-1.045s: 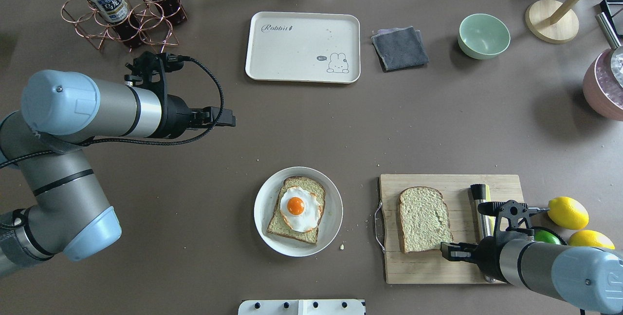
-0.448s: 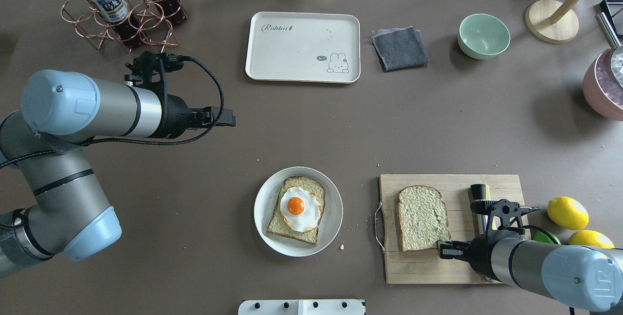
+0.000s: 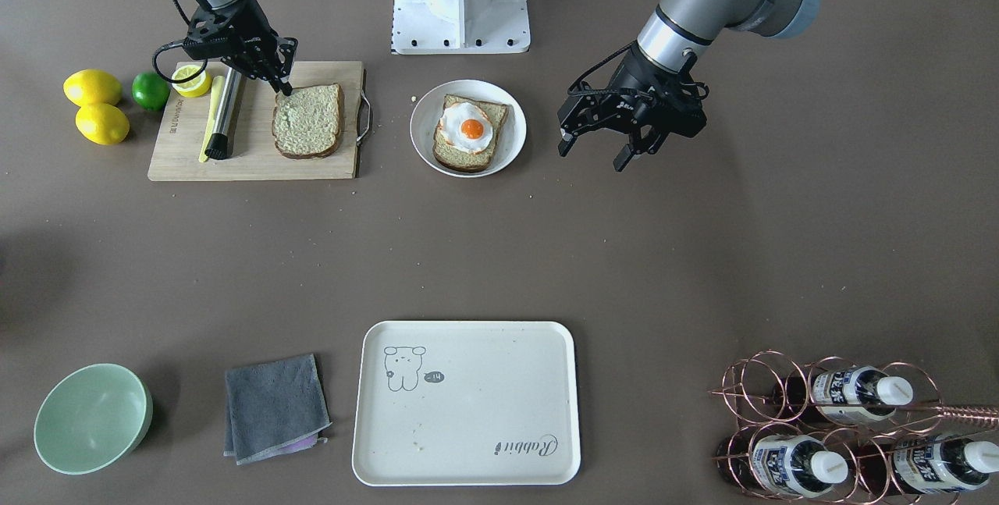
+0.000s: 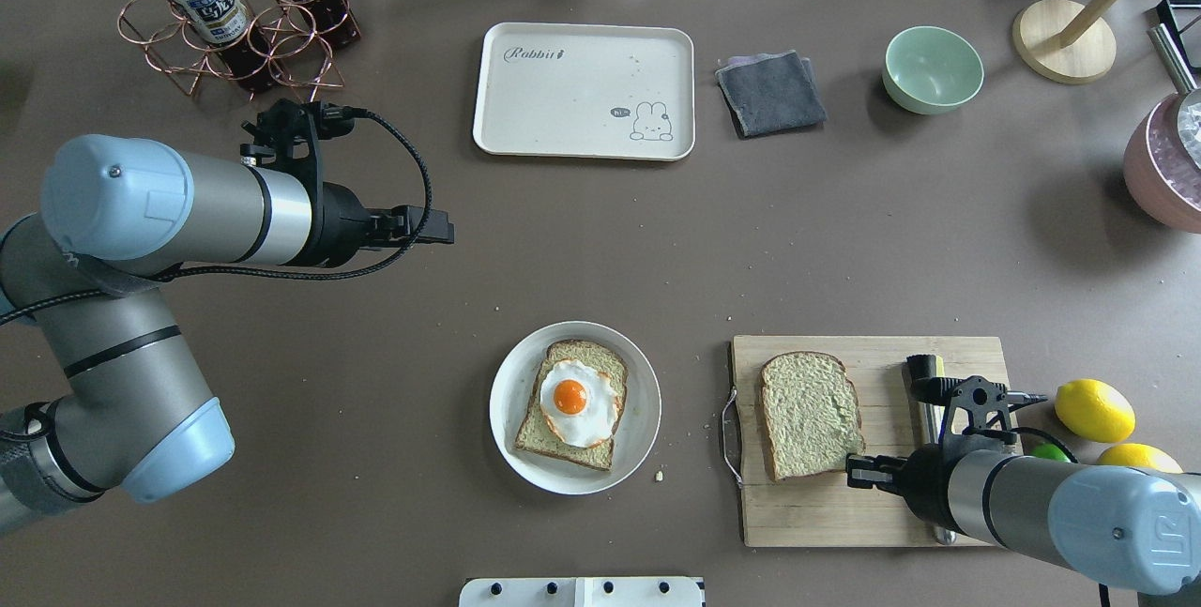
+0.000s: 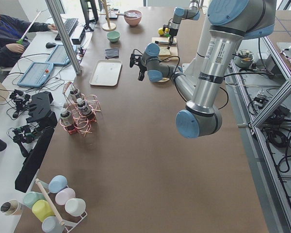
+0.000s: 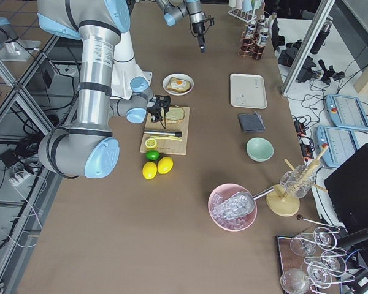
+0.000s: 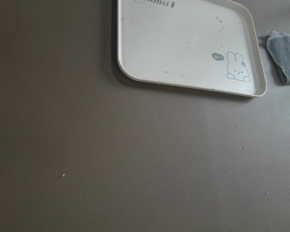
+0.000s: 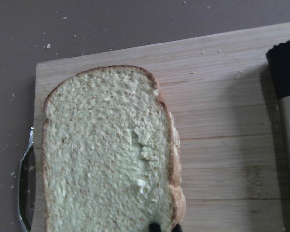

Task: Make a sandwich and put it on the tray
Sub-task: 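Grasp the edge of the plain bread slice with the right gripper, then lift and flip the bread slice onto the egg toast with the right gripper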

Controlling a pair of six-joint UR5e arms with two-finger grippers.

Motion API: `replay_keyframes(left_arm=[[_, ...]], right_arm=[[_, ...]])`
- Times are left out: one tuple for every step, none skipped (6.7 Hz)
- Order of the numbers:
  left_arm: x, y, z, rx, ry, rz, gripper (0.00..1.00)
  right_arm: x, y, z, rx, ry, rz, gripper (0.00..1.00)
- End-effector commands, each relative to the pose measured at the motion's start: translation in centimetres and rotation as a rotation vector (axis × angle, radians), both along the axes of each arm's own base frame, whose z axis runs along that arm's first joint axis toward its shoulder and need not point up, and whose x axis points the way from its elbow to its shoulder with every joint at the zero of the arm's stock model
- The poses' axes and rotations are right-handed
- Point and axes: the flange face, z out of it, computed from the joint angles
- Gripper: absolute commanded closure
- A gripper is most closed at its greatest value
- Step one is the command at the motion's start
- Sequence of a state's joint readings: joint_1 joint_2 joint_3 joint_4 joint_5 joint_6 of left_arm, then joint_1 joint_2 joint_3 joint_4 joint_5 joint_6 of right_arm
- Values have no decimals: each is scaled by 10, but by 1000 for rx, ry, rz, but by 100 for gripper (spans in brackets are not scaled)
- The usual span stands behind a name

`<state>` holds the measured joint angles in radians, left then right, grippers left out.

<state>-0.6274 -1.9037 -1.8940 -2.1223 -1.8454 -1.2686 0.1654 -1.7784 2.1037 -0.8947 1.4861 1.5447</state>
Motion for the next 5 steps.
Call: replay_keyframes(left_arm=[[0,0,0,2,1,1,2],[0,0,0,1,0,2,2],[1,0,1,0,-2,2,2],[1,-1,2,-1,-3,2,2],[1,0,2,-2,-3,3,2]], right_arm=[[21,-14,-28,-4,-55,25,100],[39,-23,-54,-13,-111,29,100],[61,-34,-78,-26,-165,29,100],[59,-41,-96,-24,-205,31,100],[33,-50,-120,-34,-207,40,100]])
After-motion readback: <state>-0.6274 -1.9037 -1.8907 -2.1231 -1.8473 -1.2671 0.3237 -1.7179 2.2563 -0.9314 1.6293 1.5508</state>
